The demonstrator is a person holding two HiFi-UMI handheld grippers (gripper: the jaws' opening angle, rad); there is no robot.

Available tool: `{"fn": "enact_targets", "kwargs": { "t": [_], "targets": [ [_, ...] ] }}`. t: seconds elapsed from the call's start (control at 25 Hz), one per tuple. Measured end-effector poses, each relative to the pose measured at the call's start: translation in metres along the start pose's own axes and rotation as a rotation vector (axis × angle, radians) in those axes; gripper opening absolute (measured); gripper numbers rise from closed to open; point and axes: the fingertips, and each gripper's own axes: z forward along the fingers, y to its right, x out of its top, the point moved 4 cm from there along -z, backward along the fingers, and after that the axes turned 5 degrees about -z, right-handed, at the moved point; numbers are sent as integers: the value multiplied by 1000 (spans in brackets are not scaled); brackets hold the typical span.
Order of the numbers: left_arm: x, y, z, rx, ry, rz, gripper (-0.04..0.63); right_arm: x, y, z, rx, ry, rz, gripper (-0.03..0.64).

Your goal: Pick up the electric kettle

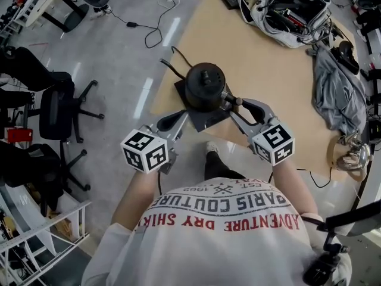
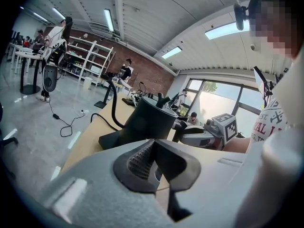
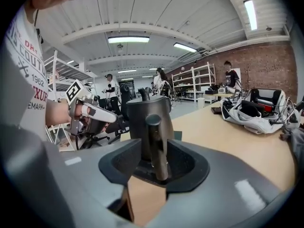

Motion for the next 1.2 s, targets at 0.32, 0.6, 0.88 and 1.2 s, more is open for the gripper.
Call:
{"fn": "enact_targets", "kwargs": {
  "t": [0.32, 0.6, 0.88, 1.2],
  "targets": [
    [26, -19, 2, 16, 27, 40, 2, 1, 2, 4, 21, 17, 25, 125],
    [46, -48, 13, 68, 58, 100, 2, 0, 0, 5, 79, 16, 1, 109],
    [69, -75, 26, 116, 86, 165, 50, 1, -1, 5, 116, 6, -1, 110],
    [81, -83, 42, 126, 87, 194, 94, 2, -3, 5, 113, 11, 15, 114]
  ]
}}
